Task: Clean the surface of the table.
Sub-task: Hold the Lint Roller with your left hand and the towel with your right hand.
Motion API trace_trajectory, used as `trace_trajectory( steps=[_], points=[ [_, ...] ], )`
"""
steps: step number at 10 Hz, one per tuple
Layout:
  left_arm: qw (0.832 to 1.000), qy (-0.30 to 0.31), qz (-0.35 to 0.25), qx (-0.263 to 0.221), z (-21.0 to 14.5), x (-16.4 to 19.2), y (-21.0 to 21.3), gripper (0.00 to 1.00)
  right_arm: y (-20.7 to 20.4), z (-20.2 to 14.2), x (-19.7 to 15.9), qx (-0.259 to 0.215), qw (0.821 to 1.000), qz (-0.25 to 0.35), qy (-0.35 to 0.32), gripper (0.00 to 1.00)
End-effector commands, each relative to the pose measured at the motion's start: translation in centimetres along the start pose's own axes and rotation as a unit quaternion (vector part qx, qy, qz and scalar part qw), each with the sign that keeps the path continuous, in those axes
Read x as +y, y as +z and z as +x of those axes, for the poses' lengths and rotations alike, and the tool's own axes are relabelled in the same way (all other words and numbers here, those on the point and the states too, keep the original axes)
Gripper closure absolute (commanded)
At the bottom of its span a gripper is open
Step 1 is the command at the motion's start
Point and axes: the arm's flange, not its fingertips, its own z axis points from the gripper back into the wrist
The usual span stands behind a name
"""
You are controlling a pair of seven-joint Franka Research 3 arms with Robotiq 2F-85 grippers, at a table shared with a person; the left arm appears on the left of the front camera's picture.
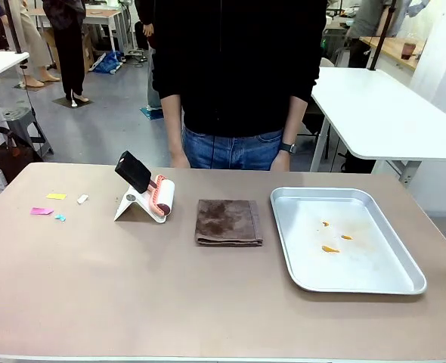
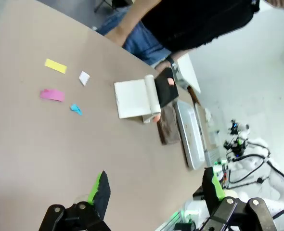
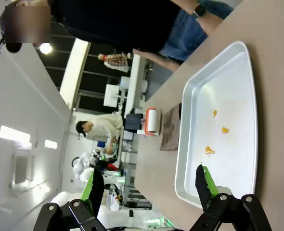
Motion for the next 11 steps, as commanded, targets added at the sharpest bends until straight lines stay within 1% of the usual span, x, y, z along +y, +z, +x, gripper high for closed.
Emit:
trace_trajectory(
  steps=[1,3,4,5,6,10,11],
  points=[
    [0.999,0.008,-0.007,-0.034,-1.4,-0.3,-1.5,0.00,-0.2,1.3,-0.4,-0.001,1.000,0.003,0.013,0.00],
    [0.999,0.020,0.000,-0.047,-1.4,0.1,-2.5,0.00,-0.4,1.0,-0.2,-0.009,1.000,-0.009,0.022,0.00],
    [0.998,0.034,0.017,-0.057,-1.2,0.4,-2.5,0.00,-0.4,1.0,-0.2,-0.016,1.000,-0.016,0.020,0.00],
    [0.999,0.033,0.000,-0.038,0.4,1.0,-0.6,0.00,-0.5,1.0,-0.3,-0.029,0.999,-0.028,0.025,0.00],
    [0.999,0.033,0.000,-0.038,0.4,1.0,-0.6,0.00,-0.4,1.1,-0.7,0.000,1.000,-0.014,0.001,0.00],
    [0.999,0.033,0.000,-0.038,0.4,1.0,-0.6,0.00,-0.4,1.1,-0.7,0.000,1.000,-0.014,0.001,0.00],
    [0.998,0.042,0.005,-0.041,0.5,1.0,-0.7,0.00,-0.5,1.0,-0.9,0.002,1.000,-0.022,0.000,0.00]
  ],
)
